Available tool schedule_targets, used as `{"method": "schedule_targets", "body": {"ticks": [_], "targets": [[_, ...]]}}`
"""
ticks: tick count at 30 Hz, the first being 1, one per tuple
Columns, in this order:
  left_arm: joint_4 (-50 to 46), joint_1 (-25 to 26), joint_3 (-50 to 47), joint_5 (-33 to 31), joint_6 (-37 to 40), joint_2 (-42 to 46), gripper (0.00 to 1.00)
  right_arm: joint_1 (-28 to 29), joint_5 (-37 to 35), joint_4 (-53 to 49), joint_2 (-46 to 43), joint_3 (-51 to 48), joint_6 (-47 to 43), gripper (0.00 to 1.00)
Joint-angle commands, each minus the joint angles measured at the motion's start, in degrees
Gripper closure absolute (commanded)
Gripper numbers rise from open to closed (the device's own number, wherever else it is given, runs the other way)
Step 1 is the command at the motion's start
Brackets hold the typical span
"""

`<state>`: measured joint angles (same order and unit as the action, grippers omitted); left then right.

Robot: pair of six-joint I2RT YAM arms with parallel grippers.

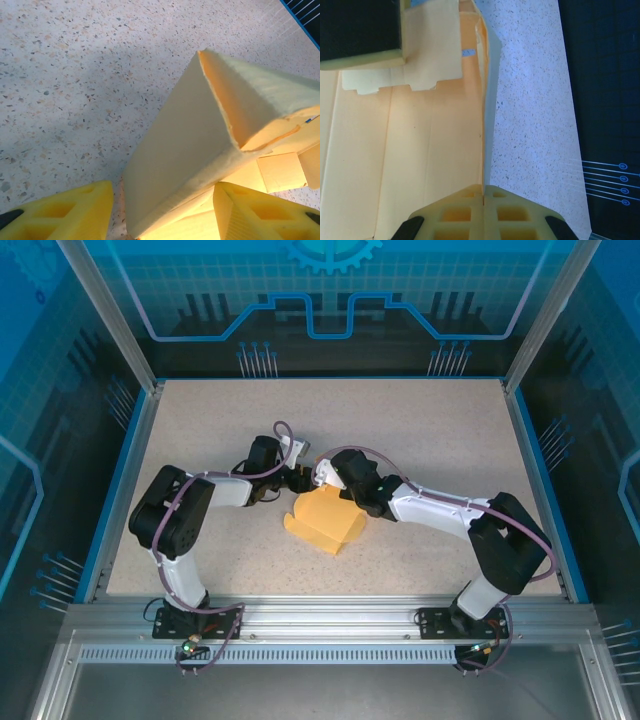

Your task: Fold the paper box

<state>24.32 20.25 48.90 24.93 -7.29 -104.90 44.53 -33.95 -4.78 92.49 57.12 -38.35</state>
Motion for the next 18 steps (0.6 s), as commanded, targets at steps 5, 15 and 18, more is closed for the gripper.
{"method": "schedule_targets", "body": {"ticks": [5,15,18], "targets": [[1.52,-1.09,-1.09,-2.78,2.16,2.58,0.47,-0.47,3.68,-3.71,0.94,1.3,0.93,1.0],[1.27,-0.27,-1.33,-0.36,6.45,2.07,0.45,-1.21,7.23,-5.35,0.72,2.88,2.83,1.0],[1.55,0.39,-1.14,-0.24,7.57,1.92,0.43,-1.74,9.52,-6.44,0.43,3.73,4.14,1.0]]}}
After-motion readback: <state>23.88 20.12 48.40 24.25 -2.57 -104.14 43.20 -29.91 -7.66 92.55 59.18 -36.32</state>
